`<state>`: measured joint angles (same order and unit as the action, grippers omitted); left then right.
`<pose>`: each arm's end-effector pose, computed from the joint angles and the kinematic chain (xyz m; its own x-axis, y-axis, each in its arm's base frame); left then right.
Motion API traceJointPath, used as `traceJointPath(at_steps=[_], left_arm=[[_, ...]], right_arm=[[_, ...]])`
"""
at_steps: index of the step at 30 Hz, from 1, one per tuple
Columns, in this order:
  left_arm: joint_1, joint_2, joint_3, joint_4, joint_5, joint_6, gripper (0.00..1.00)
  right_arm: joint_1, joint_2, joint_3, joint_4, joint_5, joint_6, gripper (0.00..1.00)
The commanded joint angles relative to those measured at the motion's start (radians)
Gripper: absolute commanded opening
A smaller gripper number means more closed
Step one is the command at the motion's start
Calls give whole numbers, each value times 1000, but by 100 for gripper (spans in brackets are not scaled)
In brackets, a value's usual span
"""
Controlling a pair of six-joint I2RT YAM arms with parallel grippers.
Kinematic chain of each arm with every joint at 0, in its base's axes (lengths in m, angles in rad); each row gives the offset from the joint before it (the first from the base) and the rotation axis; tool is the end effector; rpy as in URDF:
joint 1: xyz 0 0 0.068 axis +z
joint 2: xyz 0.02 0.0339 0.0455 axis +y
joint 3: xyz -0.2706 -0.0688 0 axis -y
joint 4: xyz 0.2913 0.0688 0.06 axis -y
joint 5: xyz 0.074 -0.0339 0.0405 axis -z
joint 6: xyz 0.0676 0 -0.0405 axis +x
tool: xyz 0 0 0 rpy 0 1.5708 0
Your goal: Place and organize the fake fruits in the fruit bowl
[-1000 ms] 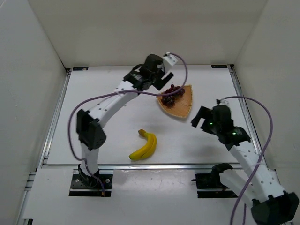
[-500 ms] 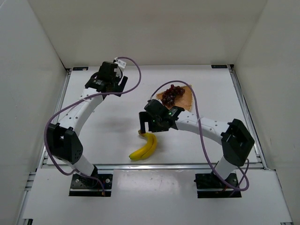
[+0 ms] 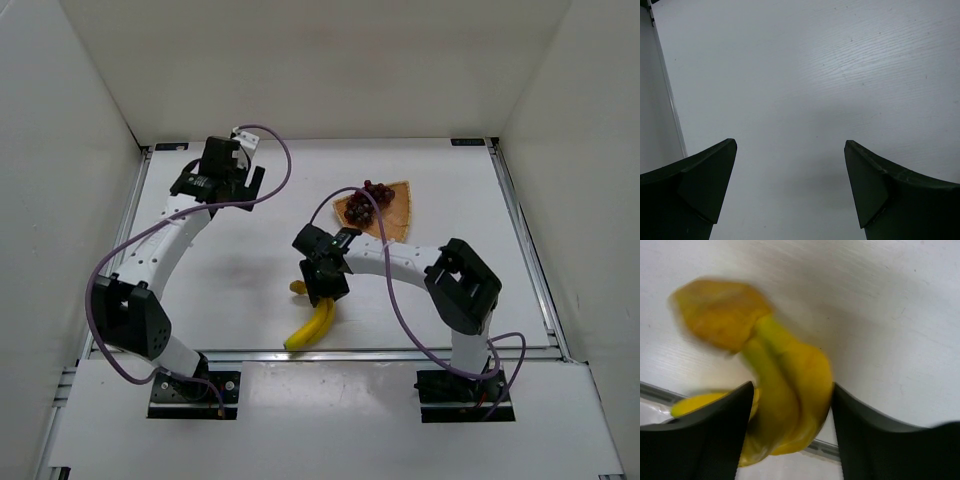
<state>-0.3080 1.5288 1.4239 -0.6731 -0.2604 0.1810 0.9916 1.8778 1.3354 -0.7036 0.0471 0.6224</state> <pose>0.3901 -0.1058 0.3152 -0.6366 0.3851 -0.6682 0.2366 0.9222 0.3060 0.2366 0.3560 0.1383 -0.9040 -0.3183 -0.2853 -0.3701 0.9168 0.1498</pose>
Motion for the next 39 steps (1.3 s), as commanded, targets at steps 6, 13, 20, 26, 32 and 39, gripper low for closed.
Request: traceJointPath(at_steps=[6, 13, 20, 26, 32, 39], left_arm=[[43, -62, -25, -14, 12, -14, 100], [61, -52, -25, -23, -8, -23, 100], [101, -52, -46, -23, -17, -23, 100], [122, -61, -46, -33, -26, -23, 100], [144, -61, -46, -42, -26, -32, 100], [153, -52, -46, -51, -26, -32, 100]], right_arm=[[-47, -130, 48, -66, 51, 11, 21], [-240, -334, 79, -118, 174, -9, 21], [-502, -246, 209, -180, 306, -174, 21], [-631, -100, 292, -137, 284, -214, 21], [-708, 33, 381, -93, 191, -247, 23], [-717, 64, 407, -62, 109, -268, 49]])
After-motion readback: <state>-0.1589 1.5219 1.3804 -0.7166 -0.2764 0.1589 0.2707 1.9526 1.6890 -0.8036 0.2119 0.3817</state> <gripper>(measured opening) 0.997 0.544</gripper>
